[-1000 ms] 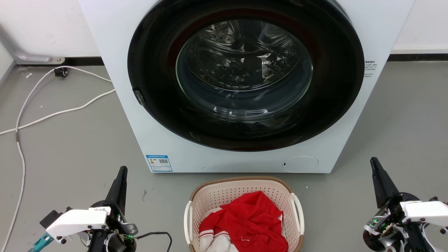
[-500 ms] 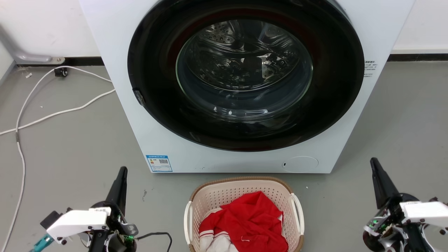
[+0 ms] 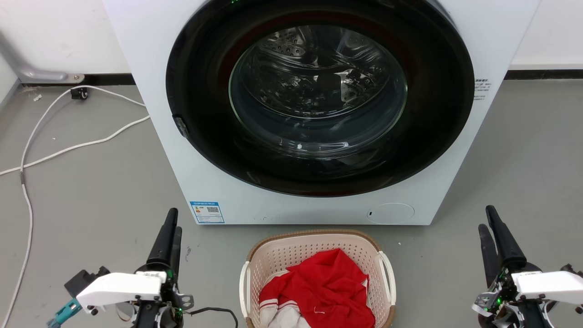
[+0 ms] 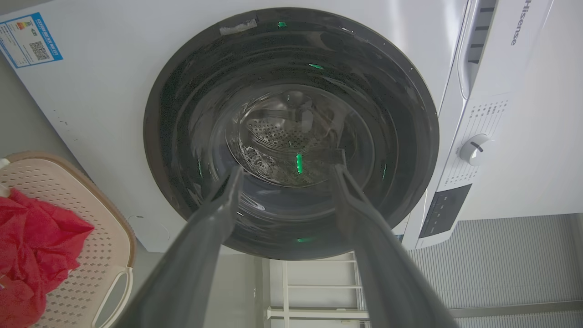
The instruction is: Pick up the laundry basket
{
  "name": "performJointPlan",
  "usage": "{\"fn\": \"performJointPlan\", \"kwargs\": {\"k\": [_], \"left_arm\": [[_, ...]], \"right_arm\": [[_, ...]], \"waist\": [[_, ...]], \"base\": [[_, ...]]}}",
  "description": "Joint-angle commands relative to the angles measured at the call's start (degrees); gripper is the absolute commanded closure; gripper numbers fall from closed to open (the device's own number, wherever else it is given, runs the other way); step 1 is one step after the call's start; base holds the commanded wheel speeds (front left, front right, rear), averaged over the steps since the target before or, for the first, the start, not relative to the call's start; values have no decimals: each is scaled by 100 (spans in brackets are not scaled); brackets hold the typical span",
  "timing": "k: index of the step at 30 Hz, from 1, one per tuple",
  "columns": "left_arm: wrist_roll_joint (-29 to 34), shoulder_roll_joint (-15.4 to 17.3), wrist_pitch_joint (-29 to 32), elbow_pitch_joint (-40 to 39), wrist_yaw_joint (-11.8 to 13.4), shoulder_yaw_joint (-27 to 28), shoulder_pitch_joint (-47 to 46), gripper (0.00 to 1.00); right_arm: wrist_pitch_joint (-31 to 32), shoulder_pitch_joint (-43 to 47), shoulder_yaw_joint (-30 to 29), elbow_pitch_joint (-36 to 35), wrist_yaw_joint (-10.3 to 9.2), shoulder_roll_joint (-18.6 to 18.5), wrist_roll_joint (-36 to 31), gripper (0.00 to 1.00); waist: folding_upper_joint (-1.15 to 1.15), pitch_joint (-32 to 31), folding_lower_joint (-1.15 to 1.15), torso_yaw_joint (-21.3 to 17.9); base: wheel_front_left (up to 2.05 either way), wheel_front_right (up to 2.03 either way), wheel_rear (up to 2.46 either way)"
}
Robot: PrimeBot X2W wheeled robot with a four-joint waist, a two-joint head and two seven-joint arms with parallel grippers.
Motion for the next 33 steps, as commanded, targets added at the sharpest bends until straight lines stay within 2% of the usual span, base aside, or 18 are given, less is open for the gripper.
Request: {"fn": "performJointPlan", "kwargs": {"k": [1,18,33], "left_arm": [[185,25,-51,-156,-8,-58,-114,0],[2568,17,-448,-415,68,-423,0,0],[4171,11,-745,-419,214,-734,38,0]], "right_arm": [[-52,-55,16,-161,0,-41,-171,0],[-391,97,31,-483,0,0,-2746,0],[-431,184,123,-735,0,21,-4446,0]], "waist": [[0,0,0,-2],[0,-10,0,-4],[0,-18,0,1]], "base": [[0,0,0],[0,0,0],[0,0,0]]}}
